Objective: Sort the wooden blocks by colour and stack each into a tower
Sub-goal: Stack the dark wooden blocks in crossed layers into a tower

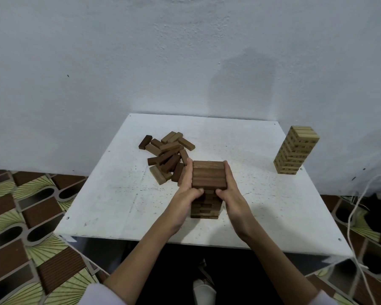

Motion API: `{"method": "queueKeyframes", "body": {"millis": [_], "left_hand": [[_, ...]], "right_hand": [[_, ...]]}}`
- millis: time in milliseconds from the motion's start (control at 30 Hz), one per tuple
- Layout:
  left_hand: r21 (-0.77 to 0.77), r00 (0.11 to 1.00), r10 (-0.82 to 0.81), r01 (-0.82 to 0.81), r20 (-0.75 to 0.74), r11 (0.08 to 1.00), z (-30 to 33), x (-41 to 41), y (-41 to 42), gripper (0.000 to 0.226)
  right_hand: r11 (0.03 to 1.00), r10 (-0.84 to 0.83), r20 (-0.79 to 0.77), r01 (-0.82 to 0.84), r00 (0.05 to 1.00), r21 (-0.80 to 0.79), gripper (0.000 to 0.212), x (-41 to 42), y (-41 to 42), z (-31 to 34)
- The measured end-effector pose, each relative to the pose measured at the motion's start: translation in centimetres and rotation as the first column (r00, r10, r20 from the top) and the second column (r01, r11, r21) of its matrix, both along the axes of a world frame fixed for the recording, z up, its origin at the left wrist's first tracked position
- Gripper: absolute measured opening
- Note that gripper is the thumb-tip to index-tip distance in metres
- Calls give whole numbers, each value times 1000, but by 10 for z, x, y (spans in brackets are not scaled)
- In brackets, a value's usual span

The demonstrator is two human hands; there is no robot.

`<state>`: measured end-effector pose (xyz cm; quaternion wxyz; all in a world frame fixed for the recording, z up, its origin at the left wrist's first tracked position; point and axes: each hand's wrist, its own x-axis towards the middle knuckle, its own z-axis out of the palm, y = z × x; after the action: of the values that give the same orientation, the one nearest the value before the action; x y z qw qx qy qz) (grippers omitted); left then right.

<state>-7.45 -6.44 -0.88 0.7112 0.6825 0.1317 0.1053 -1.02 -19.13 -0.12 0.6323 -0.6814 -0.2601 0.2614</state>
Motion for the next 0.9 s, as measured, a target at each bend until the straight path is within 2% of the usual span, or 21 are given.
{"method": "queueKeyframes", "body": {"millis": [600,767,900], "left_hand": [[-37,1000,-1,1,12,999,0,-1,-2,83],[-40,999,-8,9,41,999,-4,-2,-2,73],[-34,998,-45,46,44,998,-6,-3,-2,78]], "right_hand": [[1000,5,2,-5,1000,5,63,1,1,-4],[998,32,-10,-31,999,63,80,1,2,-1],[997,27,-30,-25,999,78,77,1,3,-1]]}}
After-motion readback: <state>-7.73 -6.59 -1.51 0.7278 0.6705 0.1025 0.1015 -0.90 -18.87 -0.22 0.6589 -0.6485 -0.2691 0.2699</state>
